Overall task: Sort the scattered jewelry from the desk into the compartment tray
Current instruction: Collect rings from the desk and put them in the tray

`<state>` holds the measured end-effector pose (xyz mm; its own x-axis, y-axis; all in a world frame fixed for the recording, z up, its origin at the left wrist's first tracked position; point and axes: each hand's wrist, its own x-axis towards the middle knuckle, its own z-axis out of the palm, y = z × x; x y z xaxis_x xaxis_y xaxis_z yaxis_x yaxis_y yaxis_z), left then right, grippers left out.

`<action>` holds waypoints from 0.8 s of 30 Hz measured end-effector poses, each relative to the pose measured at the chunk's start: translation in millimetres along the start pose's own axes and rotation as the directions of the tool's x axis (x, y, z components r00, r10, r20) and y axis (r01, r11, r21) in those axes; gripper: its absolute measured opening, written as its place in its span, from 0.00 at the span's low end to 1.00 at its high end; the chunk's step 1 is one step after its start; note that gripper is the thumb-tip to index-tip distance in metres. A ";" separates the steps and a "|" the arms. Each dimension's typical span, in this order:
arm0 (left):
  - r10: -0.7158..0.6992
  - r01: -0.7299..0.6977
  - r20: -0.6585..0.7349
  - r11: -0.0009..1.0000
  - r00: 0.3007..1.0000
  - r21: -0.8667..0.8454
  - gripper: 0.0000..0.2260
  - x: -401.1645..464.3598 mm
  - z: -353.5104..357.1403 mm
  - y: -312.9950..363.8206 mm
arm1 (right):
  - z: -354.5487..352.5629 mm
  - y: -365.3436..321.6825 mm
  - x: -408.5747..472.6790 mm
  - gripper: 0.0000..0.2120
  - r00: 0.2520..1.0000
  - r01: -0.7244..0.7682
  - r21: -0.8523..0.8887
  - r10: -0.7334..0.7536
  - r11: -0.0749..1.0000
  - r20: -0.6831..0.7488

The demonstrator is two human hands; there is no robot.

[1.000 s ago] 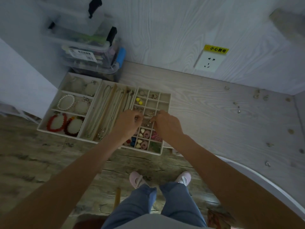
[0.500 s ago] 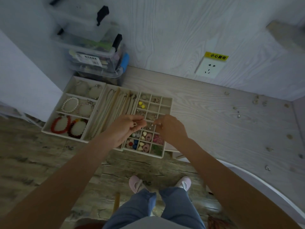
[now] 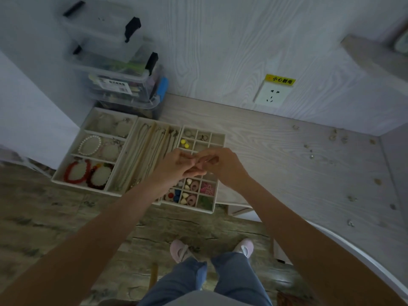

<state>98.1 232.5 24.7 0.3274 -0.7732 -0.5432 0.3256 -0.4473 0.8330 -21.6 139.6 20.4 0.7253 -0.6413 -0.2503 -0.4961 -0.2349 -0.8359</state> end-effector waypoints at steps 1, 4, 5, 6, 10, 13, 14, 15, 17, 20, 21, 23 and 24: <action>0.009 -0.010 0.011 1.000 1.000 0.011 0.07 0.6 1.1 2.2 | -1.2 0.1 0.5 0.08 1.000 0.002 0.029 -0.002 1.000 -0.004; 0.030 -0.041 0.091 0.992 0.995 0.119 0.05 5.2 1.1 9.3 | -5.4 3.2 5.0 0.08 0.999 0.032 0.056 -0.031 0.998 -0.016; 0.031 -0.050 0.116 0.984 0.993 0.169 0.05 7.8 0.6 12.8 | -7.5 3.8 7.1 0.08 0.999 0.041 0.061 -0.040 0.997 -0.013; 0.029 -0.057 0.137 0.976 0.990 0.208 0.05 10.9 0.0 16.6 | -9.8 4.0 9.4 0.09 0.999 0.038 0.068 -0.038 0.997 -0.009; 0.002 -0.049 0.168 0.962 0.986 0.270 0.06 26.0 -1.2 32.2 | -19.7 3.1 20.2 0.08 1.000 -0.029 0.141 0.029 0.990 0.004; 0.004 -0.055 0.167 0.951 0.986 0.304 0.05 36.1 -0.2 39.7 | -21.3 4.1 30.4 0.08 0.997 -0.065 0.146 0.069 0.987 -0.027; 0.012 -0.064 0.169 0.949 0.985 0.309 0.04 39.2 0.7 41.3 | -21.2 4.5 33.8 0.07 0.997 -0.061 0.125 0.067 0.990 -0.043; 0.022 -0.075 0.168 0.946 0.986 0.316 0.05 41.5 1.6 42.5 | -21.0 4.3 36.5 0.06 0.997 -0.051 0.100 0.057 0.994 -0.055; 0.048 -0.100 0.162 0.940 0.986 0.327 0.05 45.5 2.5 44.1 | -20.9 2.2 41.3 0.05 0.997 -0.033 0.051 0.036 0.998 -0.061; 0.069 -0.119 0.152 0.929 0.986 0.349 0.07 49.9 1.5 43.3 | -21.0 -0.3 48.3 0.05 0.998 -0.037 -0.002 0.037 0.999 -0.042; 0.068 -0.116 0.145 0.930 0.987 0.349 0.07 50.9 0.8 42.0 | -20.3 0.3 50.7 0.05 0.998 -0.041 -0.016 0.040 0.999 -0.040; 0.069 -0.112 0.131 0.928 0.989 0.356 0.07 53.2 -0.1 37.2 | -16.4 2.7 54.3 0.05 0.999 -0.042 -0.025 0.041 0.999 -0.035; 0.079 -0.120 0.122 0.918 0.989 0.378 0.06 55.1 -0.3 33.9 | -14.1 3.8 54.9 0.05 0.998 -0.048 -0.014 0.048 0.999 -0.033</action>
<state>127.4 174.9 23.0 0.2418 -0.8550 -0.4588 -0.0761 -0.4880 0.8695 9.6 93.2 10.3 0.6847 -0.6756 -0.2735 -0.5370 -0.2140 -0.8160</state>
